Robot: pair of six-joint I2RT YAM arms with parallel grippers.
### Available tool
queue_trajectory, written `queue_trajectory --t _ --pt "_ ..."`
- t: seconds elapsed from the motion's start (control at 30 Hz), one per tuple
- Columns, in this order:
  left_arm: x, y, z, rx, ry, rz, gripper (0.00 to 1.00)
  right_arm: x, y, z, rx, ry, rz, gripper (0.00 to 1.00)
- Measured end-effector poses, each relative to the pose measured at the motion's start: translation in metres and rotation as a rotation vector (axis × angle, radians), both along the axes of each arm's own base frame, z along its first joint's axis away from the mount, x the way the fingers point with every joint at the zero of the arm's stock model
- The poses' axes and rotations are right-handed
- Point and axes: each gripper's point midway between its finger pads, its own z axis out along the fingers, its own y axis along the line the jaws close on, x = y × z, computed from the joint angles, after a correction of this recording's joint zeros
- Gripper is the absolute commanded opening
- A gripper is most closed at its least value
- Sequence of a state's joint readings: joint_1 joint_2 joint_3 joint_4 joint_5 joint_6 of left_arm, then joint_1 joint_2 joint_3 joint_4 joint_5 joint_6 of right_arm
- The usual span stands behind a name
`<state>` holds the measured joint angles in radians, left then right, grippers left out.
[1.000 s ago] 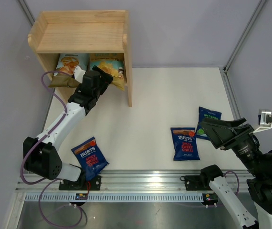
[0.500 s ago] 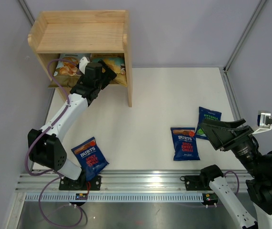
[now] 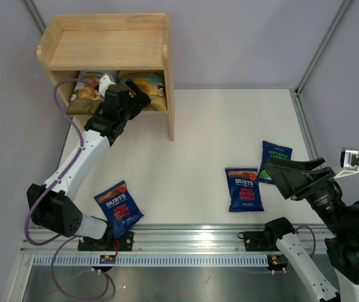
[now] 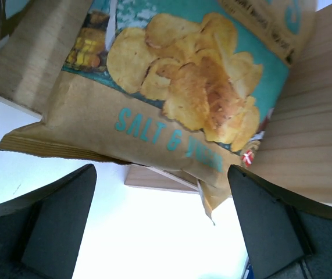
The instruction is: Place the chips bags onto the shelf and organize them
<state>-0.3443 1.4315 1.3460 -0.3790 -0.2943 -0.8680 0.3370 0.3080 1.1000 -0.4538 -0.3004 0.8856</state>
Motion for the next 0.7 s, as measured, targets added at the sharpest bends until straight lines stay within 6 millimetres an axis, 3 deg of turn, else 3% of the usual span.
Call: queue_trajectory --t 0.17,0.33,0.53,0.7 --pt "-0.011 0.000 0.024 -0.012 -0.051 -0.026 0.99 0.007 0.002 -0.006 -0.019 0.008 -0.004 0.96" --pt "-0.032 0.004 0.048 -0.018 -0.113 -0.062 0.99 0.042 0.017 -0.033 -0.091 0.094 0.010 0.99" --pt "-0.088 0.016 0.072 0.017 -0.192 -0.140 0.99 0.089 0.039 -0.093 -0.191 0.268 0.045 1.00" --pt "-0.145 0.039 0.083 0.084 -0.243 -0.168 0.99 0.101 0.054 -0.120 -0.209 0.275 0.115 0.99"
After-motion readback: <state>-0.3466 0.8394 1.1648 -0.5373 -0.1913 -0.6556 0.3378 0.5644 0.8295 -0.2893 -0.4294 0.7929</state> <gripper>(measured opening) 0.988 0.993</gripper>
